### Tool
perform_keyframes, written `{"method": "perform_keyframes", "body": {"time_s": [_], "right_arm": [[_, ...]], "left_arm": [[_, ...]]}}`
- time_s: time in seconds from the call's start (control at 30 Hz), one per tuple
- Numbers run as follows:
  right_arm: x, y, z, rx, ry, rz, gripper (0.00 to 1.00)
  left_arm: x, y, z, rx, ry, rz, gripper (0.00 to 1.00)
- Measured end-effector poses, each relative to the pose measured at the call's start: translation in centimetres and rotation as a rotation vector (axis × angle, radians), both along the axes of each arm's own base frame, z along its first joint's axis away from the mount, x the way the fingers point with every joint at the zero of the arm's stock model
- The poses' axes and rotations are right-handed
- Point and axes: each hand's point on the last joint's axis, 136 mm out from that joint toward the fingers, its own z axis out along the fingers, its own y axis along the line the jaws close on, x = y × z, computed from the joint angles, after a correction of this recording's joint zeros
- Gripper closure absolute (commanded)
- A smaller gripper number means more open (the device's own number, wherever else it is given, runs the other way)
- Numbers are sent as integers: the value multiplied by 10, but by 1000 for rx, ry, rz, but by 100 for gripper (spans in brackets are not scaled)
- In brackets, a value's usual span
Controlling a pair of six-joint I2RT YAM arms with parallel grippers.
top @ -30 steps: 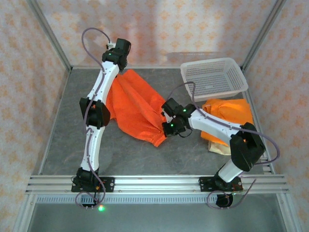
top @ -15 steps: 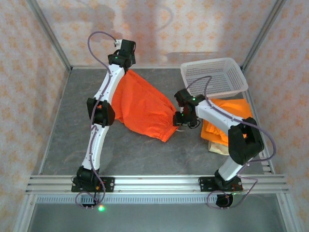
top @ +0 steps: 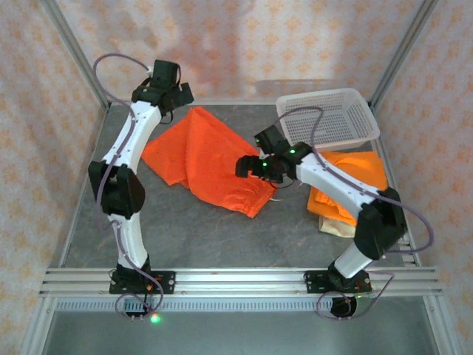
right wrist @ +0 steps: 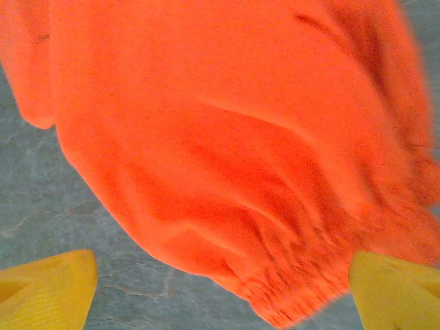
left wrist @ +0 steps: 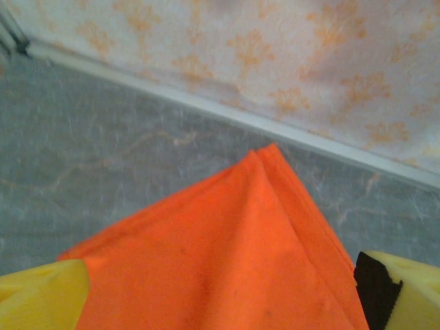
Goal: Fold and stack the shorts
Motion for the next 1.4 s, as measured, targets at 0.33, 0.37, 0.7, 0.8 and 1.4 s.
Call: {"method": "perform_keyframes", "body": {"time_s": [0.33, 0.37, 0.7, 0.8, 1.4], "right_arm": [[-11, -2, -84, -67, 195, -33, 6], [-11, -6, -90, -75, 208, -44, 6], [-6, -29, -109, -102, 256, -88, 7], [-12, -25, -110, -100, 257, -53, 6], [-61, -77, -53, -21, 158, -252, 17]], "left_arm": [[-59, -18, -212, -187, 408, 21, 0], [-66, -15, -223, -187, 431, 33, 0], [-107, 38, -219, -282, 364, 197, 0], [-131, 46, -217, -270, 377, 223, 0], [-161, 15, -34, -266, -25, 79, 0]]}}
